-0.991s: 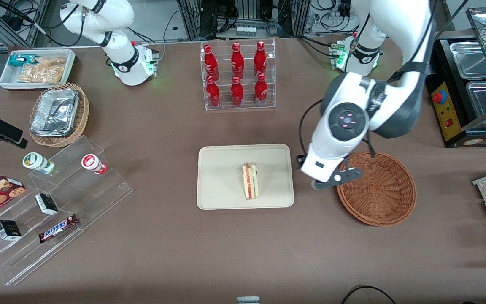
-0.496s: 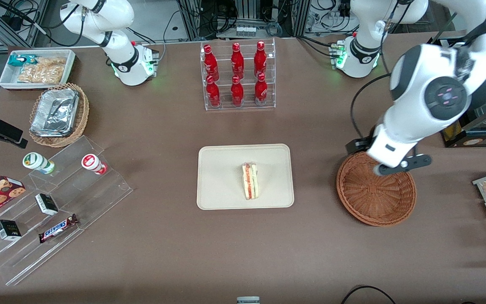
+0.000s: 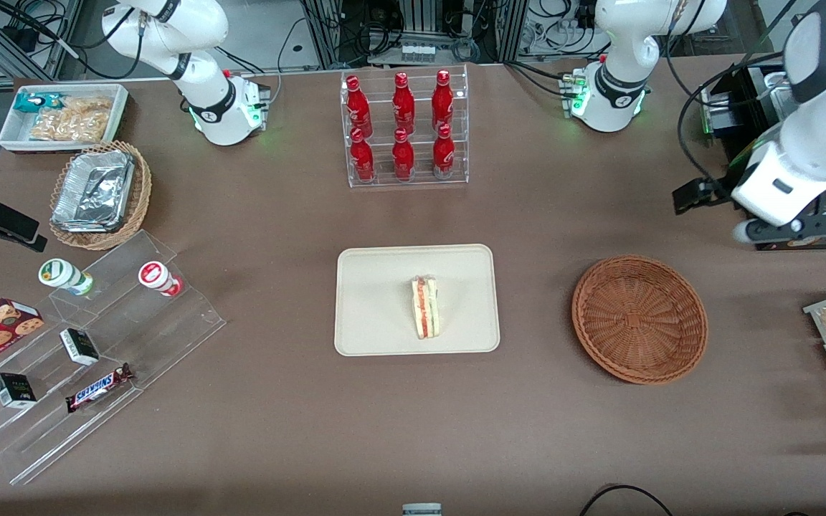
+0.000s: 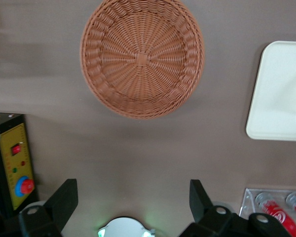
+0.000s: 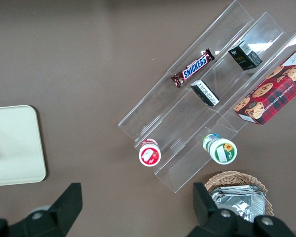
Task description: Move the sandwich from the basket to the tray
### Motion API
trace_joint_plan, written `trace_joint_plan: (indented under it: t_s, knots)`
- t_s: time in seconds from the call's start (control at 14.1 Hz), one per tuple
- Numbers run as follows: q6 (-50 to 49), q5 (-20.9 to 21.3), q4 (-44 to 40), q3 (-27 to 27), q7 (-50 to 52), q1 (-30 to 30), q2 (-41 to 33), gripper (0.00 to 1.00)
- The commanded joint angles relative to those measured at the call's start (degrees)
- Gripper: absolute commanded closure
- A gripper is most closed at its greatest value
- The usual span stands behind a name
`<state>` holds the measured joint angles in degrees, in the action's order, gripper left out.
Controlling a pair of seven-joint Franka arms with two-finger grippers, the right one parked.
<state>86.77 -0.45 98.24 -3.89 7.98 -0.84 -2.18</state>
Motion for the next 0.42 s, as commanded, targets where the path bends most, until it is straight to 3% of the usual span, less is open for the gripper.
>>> trace_joint_plan:
  t_s: [0.0,0.35]
  knots:
    - [-0.99,-0.17,0.91,3.87,-4.45,-1.0,-3.0,0.0]
    - [-0.55,0.36,-0.33,5.21,-4.73,-2.24,-3.45,0.0]
